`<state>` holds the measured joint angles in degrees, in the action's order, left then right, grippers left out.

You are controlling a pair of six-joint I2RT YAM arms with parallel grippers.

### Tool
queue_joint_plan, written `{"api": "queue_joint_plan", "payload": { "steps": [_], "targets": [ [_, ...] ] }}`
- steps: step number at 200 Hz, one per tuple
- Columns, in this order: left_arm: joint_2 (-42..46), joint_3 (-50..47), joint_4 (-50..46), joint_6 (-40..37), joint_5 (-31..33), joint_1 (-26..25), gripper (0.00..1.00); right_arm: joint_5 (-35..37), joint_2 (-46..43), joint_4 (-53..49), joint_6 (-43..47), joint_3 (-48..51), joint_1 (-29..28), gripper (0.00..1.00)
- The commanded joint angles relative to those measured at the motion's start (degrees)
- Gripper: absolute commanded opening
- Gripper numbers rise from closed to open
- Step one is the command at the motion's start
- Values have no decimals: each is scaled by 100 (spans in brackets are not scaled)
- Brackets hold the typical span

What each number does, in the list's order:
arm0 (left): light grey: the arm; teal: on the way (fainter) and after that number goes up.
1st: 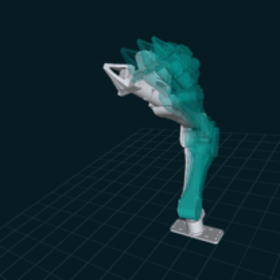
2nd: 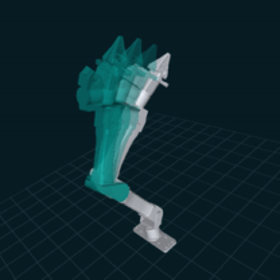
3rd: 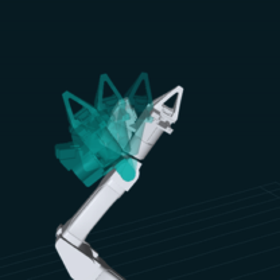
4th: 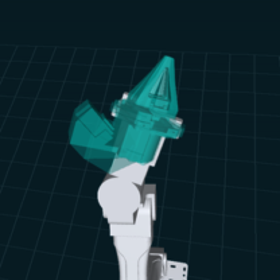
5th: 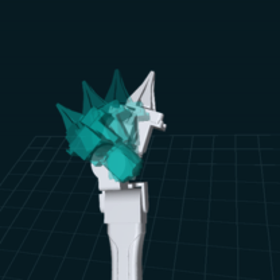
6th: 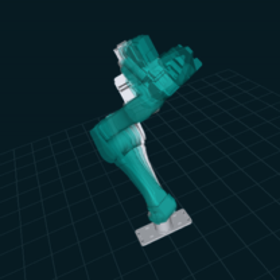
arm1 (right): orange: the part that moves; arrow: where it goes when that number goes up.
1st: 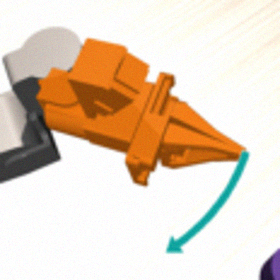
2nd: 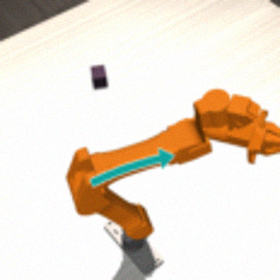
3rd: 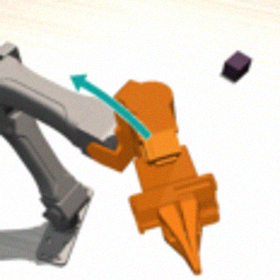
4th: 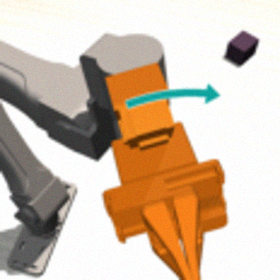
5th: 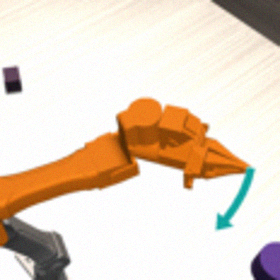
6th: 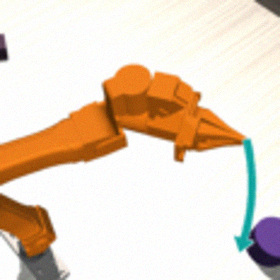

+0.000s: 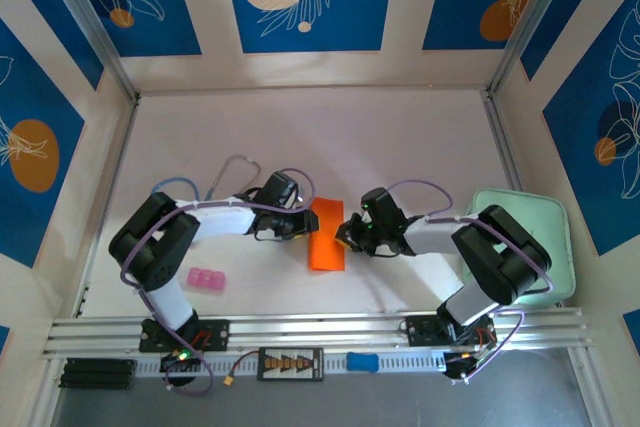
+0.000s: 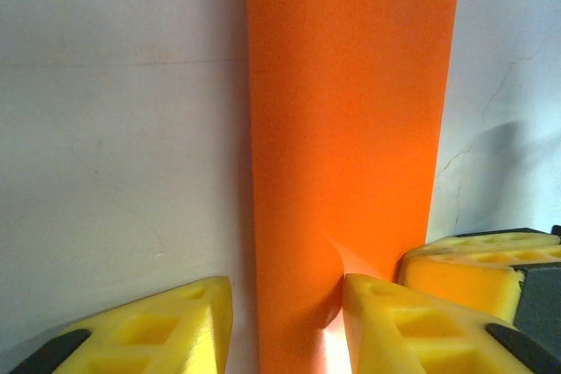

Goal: Fold a paper plane with a square sheet of paper (pick it up from the middle)
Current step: First fold in half a square sheet of paper at the center of the table.

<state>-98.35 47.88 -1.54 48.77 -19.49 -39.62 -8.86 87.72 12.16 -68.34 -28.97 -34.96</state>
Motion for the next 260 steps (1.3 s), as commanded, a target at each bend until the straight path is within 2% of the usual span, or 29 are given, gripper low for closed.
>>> {"api": "queue_joint_plan", "payload": {
  "steps": [1, 33, 85, 159, 260],
  "targets": [
    [-187, 70, -66, -137, -66, -96, 39, 270, -471, -872, 492, -95, 98, 16],
    [-211, 139, -320, -206, 57, -95, 39, 901, -1501, -1721, 1063, -44, 313, 21],
    [-326, 315, -539, -293, 126, -114, 38, 472, -2472, -1888, 1300, 386, 846, 24],
    [-506, 673, -1447, -555, 669, -185, 38, 220, -2245, -1850, 1279, 383, 945, 25],
    [-694, 769, -1479, -353, 704, -220, 38, 106, -2063, -1755, 1257, 374, 932, 25]
  ]
}}
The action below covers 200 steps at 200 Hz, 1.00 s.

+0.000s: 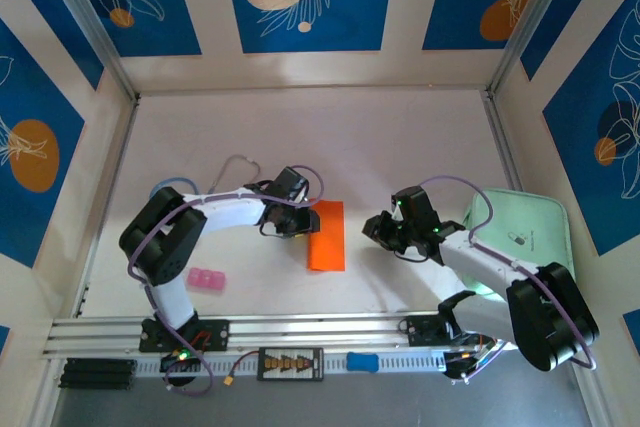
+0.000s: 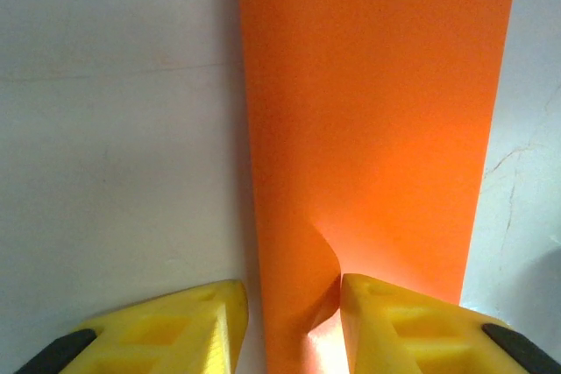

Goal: Fold a paper plane with a square sheet of paper (pick it up from the middle)
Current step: First fold in half a square sheet of paper at the center of the table.

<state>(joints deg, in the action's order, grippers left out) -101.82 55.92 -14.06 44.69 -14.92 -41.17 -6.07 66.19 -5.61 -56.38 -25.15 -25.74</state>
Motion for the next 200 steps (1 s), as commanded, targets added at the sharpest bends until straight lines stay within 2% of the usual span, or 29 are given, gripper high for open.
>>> {"api": "queue_joint_plan", "payload": {
  "steps": [1, 200],
  "targets": [
    [-347, -32, -232, 57, 250, -66, 38, -175, 93, 19, 59, -8, 8, 25],
    [-488, 80, -325, -137, 498, -164, 40, -413, 724, 330, 92, -167, -163, 25]
  ]
}}
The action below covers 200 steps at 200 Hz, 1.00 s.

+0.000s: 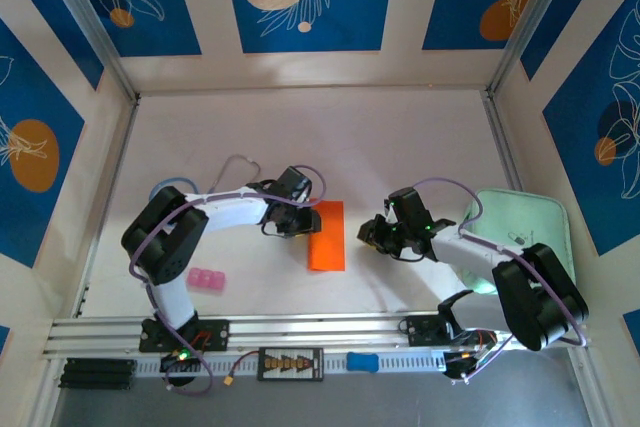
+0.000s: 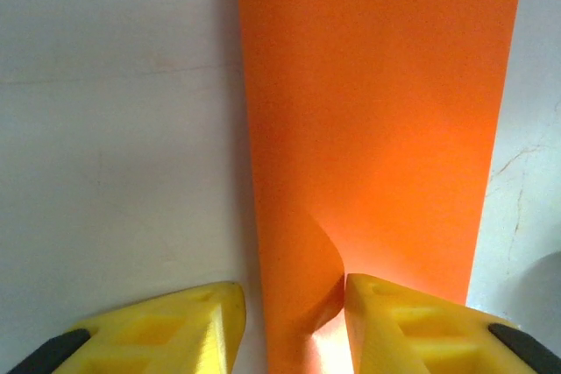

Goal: Fold a paper plane with a square sheet of paper (pick it up from the middle)
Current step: First fold in half a square sheet of paper at the center of the table.

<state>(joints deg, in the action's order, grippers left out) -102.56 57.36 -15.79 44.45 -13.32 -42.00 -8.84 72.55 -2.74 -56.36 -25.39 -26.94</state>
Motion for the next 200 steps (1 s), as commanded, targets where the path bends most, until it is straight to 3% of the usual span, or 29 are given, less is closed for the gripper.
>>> {"api": "queue_joint_plan", "payload": {
  "steps": [1, 200],
  "targets": [
    [-414, -66, -152, -112, 339, -85, 40, -135, 90, 45, 94, -142, -41, 25],
    [-558, 86, -116, -125, 318, -127, 42, -408, 444, 241, 169, -255, -101, 24]
  ]
}}
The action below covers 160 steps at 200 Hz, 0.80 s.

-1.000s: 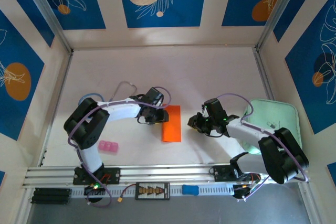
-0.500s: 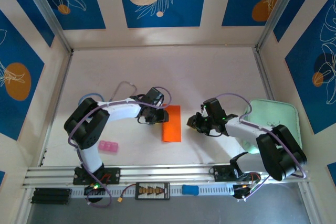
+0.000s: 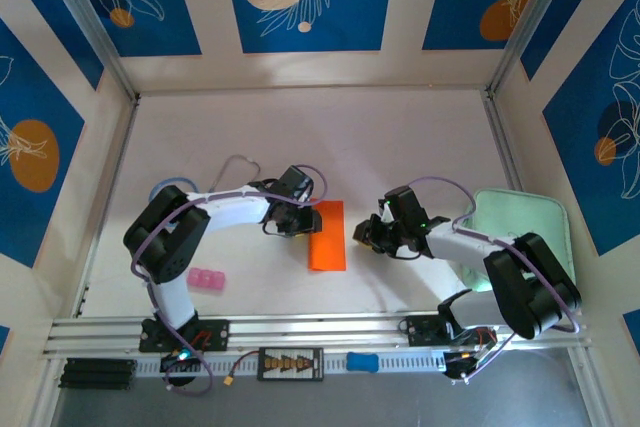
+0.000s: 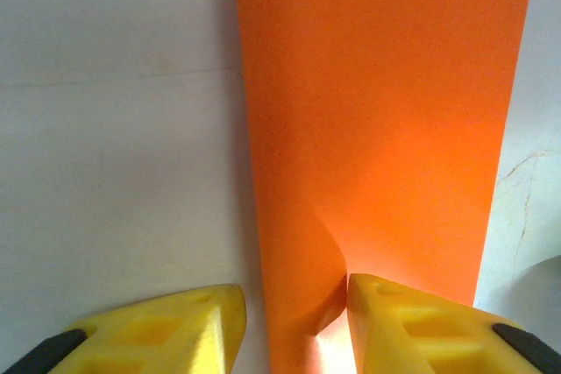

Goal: Fold a paper plane with a square sheet of paper (pick it up from the middle)
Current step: First fold in half a square sheet of paper at the center of the table.

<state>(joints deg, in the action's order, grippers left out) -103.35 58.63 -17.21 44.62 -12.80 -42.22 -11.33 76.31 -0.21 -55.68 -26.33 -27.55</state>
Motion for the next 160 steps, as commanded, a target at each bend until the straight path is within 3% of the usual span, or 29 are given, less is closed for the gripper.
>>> {"api": "queue_joint_plan", "payload": {
  "steps": [1, 160],
  "targets": [
    [-477, -34, 25, -149, 263, -108, 43, -159, 68, -13, 101, -157, -40, 24],
    [-475, -40, -71, -145, 419, -103, 39, -118, 59, -76, 114, -187, -49, 24]
  ]
}}
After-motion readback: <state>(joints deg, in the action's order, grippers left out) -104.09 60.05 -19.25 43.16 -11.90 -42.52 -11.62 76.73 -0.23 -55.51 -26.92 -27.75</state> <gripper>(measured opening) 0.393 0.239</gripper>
